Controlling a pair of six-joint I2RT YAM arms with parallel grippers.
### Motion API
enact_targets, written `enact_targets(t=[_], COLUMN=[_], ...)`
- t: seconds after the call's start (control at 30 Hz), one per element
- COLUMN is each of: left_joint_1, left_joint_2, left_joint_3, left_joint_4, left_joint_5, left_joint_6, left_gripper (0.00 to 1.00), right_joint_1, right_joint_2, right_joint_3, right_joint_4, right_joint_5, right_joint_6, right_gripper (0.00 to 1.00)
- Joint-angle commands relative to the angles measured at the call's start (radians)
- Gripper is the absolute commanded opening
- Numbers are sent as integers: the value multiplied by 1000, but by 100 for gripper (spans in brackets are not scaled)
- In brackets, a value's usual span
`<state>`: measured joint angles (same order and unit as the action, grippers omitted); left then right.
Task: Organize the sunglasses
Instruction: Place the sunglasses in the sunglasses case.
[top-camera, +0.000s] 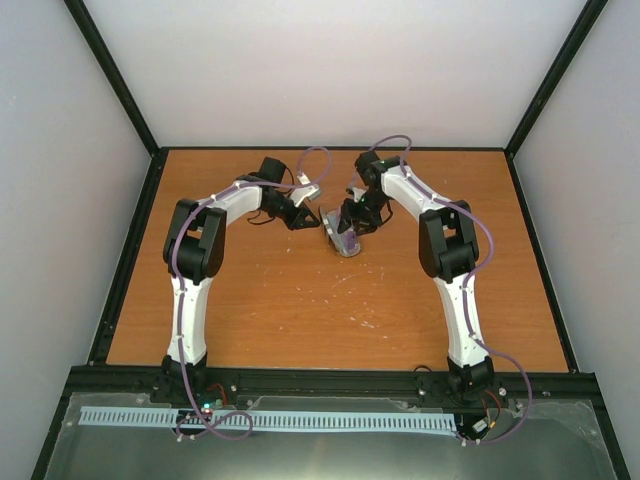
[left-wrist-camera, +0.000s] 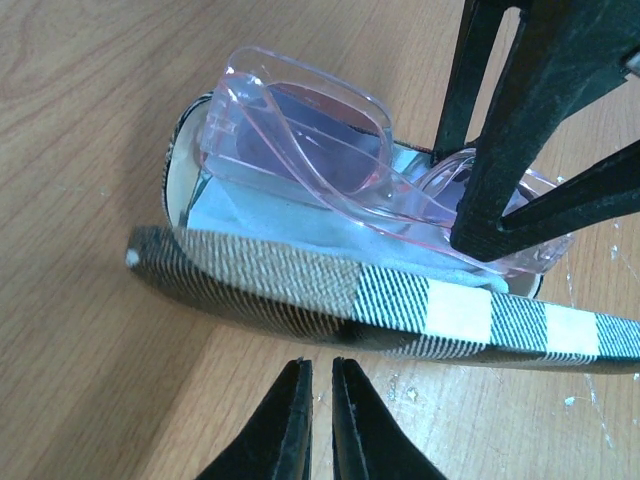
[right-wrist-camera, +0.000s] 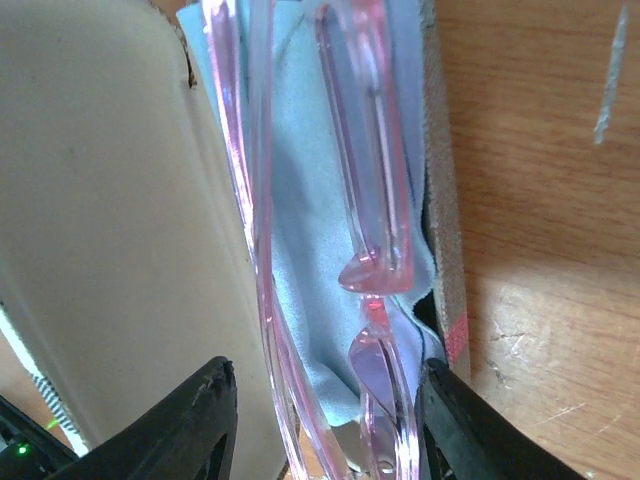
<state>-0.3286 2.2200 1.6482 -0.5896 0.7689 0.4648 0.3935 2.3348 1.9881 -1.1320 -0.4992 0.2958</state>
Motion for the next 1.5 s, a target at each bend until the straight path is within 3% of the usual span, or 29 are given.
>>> enact_targets(t=[0.0,0.1,0.23,0.5,0.7,0.87,1.03,1.47], left_joint_1=[-7,-8,-7,-8,-9,-10,-11,-12], left_joint_2=[-39,-38,-38,-40,-39,-35,-36,-41], left_joint_3=[7,7,7,6,7,8,6,-7], left_joint_4=[14,14,13,12,11,11,9,11], left_joint_5=[22,21,21,20,20,21,21,19], left_joint_6=[-2,0,-1,0,3,3,2,4], left_gripper=[10,10,10,10,10,10,10,9], right_joint_1=[-1,-1,-1,4,4,1,2,-25], right_joint_2=[-18,-19,-17,3,-3,-12,-7,-63], right_joint_3=[40,47,48,32,21,19,12,-130], right_joint_4=[-25,-27,-36,-48,-49,-49,-50,91], right_joint_5=[32,34,48,64,83,99,87,-77], right_joint_6=[-3,2,-3,-18,-20,-17,-20,9], right_gripper=[48,46,31,29,15,16,4,3])
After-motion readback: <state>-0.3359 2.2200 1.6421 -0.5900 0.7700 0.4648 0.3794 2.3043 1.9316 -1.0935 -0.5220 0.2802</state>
